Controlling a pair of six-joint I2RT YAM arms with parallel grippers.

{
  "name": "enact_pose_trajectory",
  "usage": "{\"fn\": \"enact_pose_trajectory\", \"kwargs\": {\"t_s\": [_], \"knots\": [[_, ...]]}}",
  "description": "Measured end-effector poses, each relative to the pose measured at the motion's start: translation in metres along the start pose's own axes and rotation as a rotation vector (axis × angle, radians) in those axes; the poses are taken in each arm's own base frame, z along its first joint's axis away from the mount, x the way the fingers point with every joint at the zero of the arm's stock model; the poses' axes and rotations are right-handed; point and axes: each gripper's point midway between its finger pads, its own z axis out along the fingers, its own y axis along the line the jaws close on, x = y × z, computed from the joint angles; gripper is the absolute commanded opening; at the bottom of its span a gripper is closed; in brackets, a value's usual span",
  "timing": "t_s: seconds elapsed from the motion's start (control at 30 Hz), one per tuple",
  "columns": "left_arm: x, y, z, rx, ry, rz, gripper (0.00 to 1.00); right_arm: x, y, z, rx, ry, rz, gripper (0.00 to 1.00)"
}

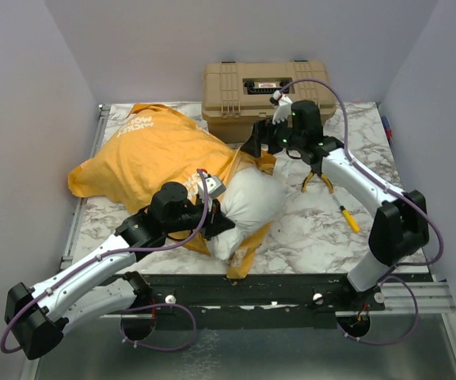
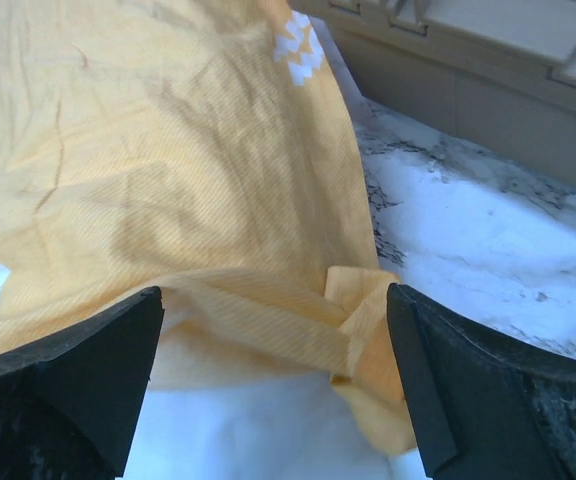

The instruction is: Remove the pillowcase from the pillow

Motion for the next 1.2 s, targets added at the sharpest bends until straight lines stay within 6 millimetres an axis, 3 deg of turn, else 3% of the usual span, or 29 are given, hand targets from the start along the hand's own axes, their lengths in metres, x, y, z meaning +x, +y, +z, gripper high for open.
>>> {"fn": "enact_pose_trajectory", "kwargs": {"t_s": [0.23, 0.37, 0.67, 0.83, 0.93, 1.1, 1.2], "knots": [[0.003, 0.005, 0.006, -0.018, 0.013, -0.027, 0.00, -0.010, 0.017, -0.060, 0.038, -0.083, -0.058, 1.00], [0.006, 0.011, 0.015, -0.038, 0.041, -0.067, 0.00, 0.004, 0.028, -0.090, 0.037, -0.093, -0.073, 1.00], [-0.026, 0.036, 0.053, -0.149, -0.003, -0.190, 0.00, 0.054, 0.052, -0.131, -0.025, -0.073, -0.065, 1.00], [-0.039, 0.054, 0.083, -0.199, -0.048, -0.275, 0.38, 0.088, 0.062, -0.134, -0.052, -0.028, -0.037, 1.00], [-0.044, 0.058, 0.095, -0.202, -0.067, -0.324, 0.55, 0.103, 0.064, -0.138, -0.051, -0.014, -0.014, 1.00], [-0.055, 0.053, 0.100, -0.176, -0.111, -0.381, 0.67, 0.115, 0.064, -0.142, -0.043, -0.008, 0.020, 1.00], [-0.068, 0.045, 0.091, -0.161, -0.147, -0.394, 0.68, 0.119, 0.064, -0.141, -0.042, 0.000, 0.039, 1.00]]}}
